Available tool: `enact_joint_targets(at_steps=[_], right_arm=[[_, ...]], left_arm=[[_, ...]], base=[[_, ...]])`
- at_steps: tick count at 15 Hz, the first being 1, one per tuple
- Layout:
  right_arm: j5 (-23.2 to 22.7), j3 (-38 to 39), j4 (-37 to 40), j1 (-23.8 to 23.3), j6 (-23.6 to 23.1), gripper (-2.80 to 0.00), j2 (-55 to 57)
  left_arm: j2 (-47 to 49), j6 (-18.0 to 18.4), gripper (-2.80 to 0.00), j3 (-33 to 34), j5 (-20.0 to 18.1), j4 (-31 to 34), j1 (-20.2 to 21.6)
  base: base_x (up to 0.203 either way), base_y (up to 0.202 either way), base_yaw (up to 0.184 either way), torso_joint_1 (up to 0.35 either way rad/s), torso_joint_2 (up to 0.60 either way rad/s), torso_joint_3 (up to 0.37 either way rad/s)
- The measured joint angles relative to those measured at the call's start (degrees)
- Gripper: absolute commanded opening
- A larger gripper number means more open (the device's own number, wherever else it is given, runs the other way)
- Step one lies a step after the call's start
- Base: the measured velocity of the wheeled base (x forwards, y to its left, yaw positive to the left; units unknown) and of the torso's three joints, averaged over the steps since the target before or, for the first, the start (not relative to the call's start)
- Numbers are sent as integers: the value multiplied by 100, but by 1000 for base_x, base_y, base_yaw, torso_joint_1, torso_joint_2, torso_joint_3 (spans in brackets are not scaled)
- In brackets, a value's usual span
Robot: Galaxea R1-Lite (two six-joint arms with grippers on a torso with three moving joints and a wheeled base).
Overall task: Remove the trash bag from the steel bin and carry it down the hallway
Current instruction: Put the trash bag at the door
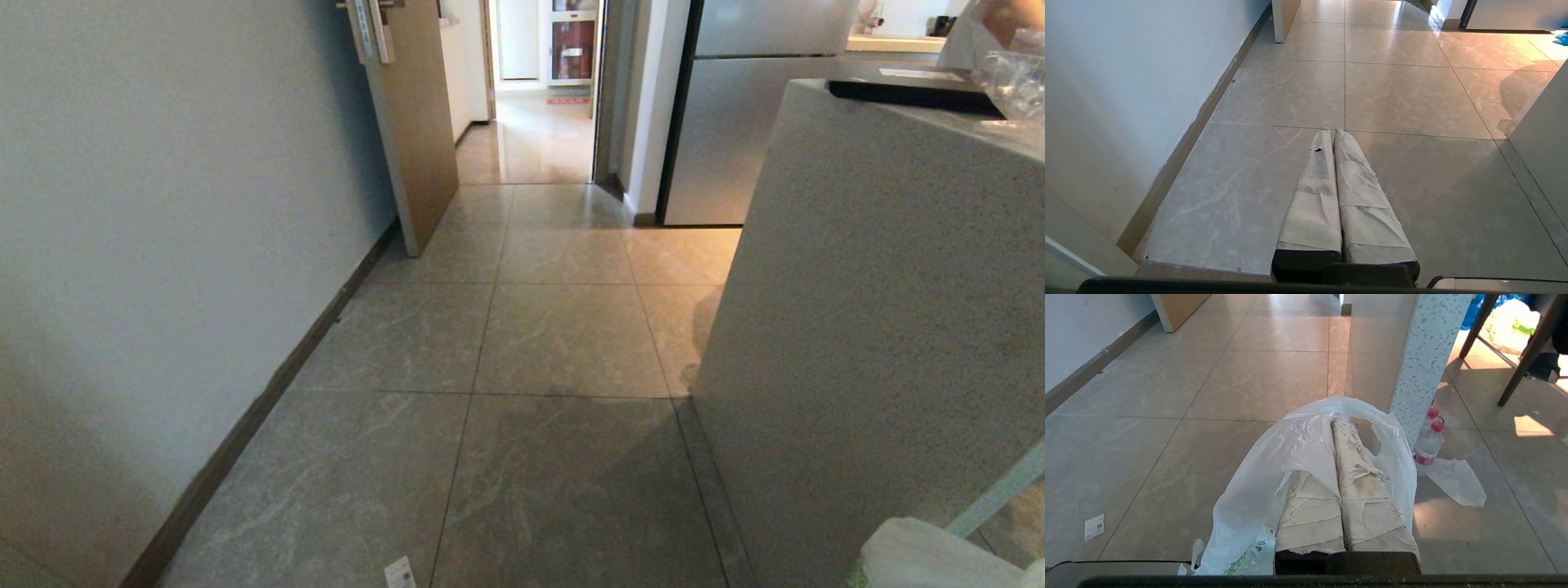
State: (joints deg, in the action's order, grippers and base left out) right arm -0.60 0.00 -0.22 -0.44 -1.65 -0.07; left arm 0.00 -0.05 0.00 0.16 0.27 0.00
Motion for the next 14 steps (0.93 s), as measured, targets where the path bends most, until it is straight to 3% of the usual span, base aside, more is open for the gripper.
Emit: enact_joint_targets(at_steps=[2, 6, 14], right_arm=[[-2, 0, 1, 0, 0, -280, 0], [2, 0, -2, -7, 0, -280, 0], [0, 0, -2, 0, 0, -280, 0]], left_arm=[[1, 1, -280, 0, -2, 2, 0], [2, -2, -280, 0, 0, 4, -2], [2, 5, -280, 0, -2, 0, 0]], base=[[45, 29, 0, 3, 1, 1], [175, 155, 2, 3, 2, 1], [4, 6, 2, 0, 1, 0]])
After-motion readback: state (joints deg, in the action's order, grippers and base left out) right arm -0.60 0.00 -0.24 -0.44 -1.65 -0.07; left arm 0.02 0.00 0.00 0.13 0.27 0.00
